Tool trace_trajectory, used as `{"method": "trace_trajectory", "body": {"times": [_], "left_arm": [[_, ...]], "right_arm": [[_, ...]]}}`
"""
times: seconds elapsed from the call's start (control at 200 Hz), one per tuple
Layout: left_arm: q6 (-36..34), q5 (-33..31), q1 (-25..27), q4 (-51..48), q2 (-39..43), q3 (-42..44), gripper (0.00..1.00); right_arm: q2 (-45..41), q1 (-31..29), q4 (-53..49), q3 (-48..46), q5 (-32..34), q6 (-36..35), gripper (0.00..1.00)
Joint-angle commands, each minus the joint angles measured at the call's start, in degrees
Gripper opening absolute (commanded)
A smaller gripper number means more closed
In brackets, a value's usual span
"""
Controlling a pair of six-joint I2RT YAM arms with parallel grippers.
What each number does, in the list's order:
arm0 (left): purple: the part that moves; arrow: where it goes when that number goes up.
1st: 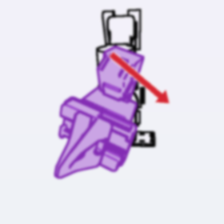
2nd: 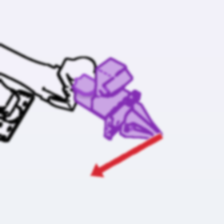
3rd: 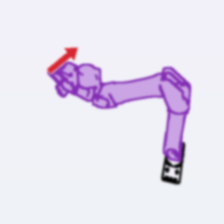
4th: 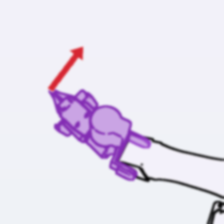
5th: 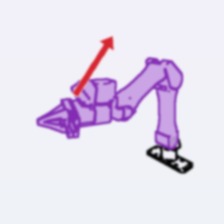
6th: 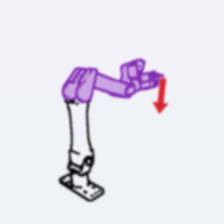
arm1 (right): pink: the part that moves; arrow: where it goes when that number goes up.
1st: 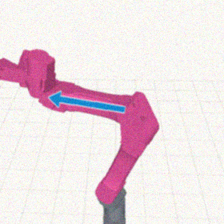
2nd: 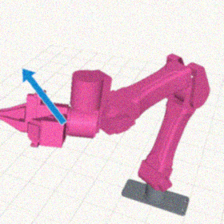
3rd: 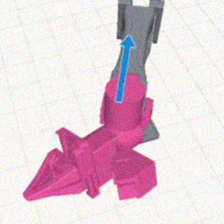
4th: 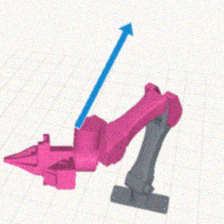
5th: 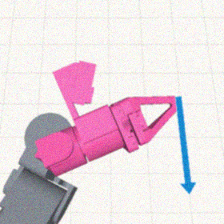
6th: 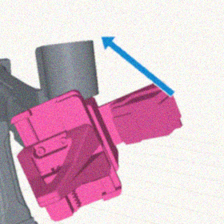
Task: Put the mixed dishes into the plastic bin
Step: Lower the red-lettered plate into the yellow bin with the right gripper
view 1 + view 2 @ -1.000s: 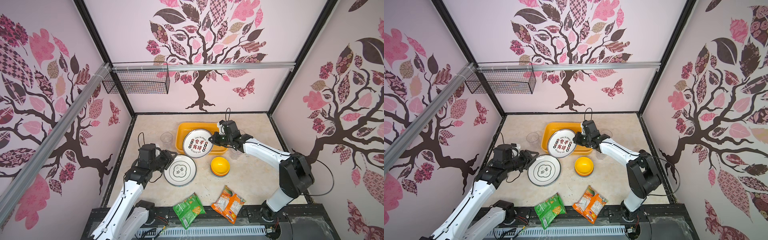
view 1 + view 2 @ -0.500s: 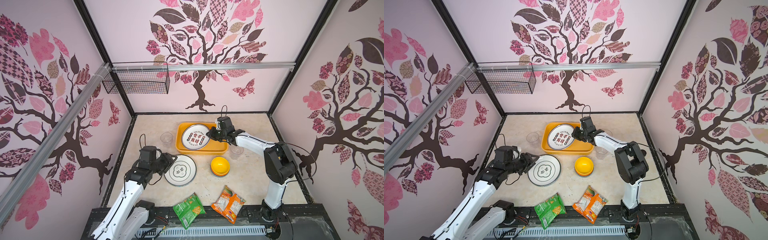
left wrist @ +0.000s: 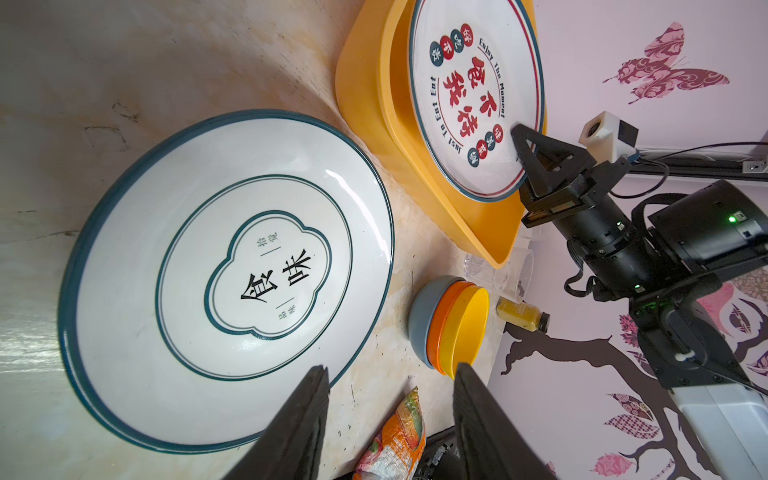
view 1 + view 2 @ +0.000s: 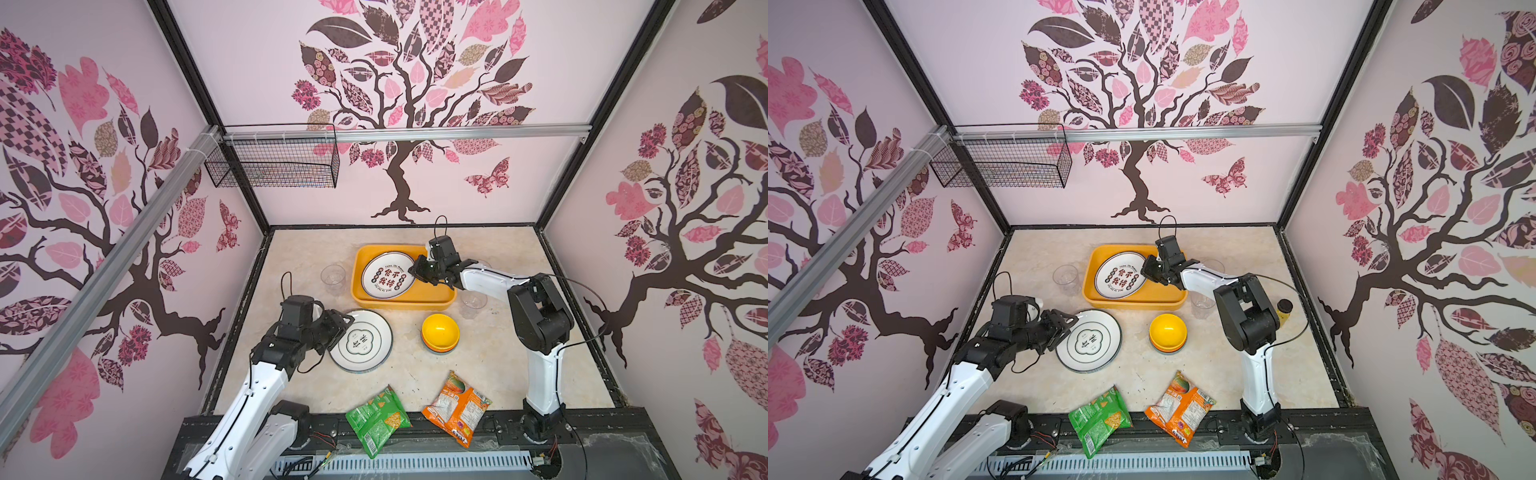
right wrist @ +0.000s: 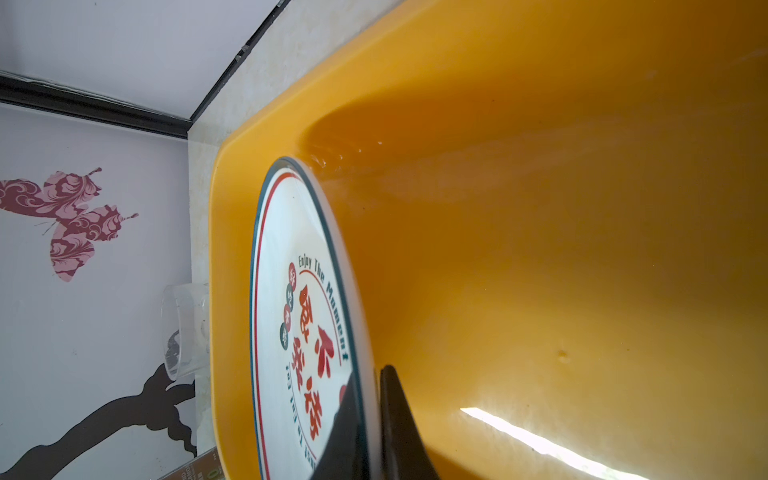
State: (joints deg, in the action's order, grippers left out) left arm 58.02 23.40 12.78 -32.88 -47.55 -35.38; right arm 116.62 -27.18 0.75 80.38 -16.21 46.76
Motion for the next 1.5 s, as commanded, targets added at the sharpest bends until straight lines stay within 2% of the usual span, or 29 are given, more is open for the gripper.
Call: {"method": "trace_trajectory", "body": {"times": [0.0,0.83,0.96,1.045,1.095,1.315,1.43,1.495], "left_arm": [[-1.02,-0.28,-0.21,0.03,-0.11,1.79,0.52],[-0.99,-0.13,-0.63,0.7,-0.48,3.03,0.52],[-1.0,-0.19,-0.62,0.55,-0.43,3.11,0.52],[-0.98,-0.19,-0.65,0.4,-0.34,3.03,0.52],[-0.98,-0.2,-0.63,0.34,-0.22,2.91,0.52],[-1.15,-0.54,-0.59,-0.1,0.24,2.85,0.52],[-1.34,-0.96,-0.59,-0.75,0.65,2.72,0.53],[-1.4,-1.24,-0.58,-1.11,0.63,2.72,0.53]], "right_arm": [[2.35,0.5,2.83,3.19,-0.21,0.84,0.02],[7.91,0.49,3.55,4.92,-1.19,1.66,0.04],[8.36,0.44,3.07,4.79,-0.9,1.33,0.11],[8.43,0.52,2.13,4.72,-0.35,0.88,0.23],[8.5,0.54,1.51,4.77,-0.23,0.55,0.26],[7.78,0.87,-1.41,4.43,0.96,-1.27,0.29],[6.7,1.06,-4.36,5.12,2.67,-2.78,0.37],[5.86,1.21,-5.12,4.77,3.32,-3.42,0.38]]}}
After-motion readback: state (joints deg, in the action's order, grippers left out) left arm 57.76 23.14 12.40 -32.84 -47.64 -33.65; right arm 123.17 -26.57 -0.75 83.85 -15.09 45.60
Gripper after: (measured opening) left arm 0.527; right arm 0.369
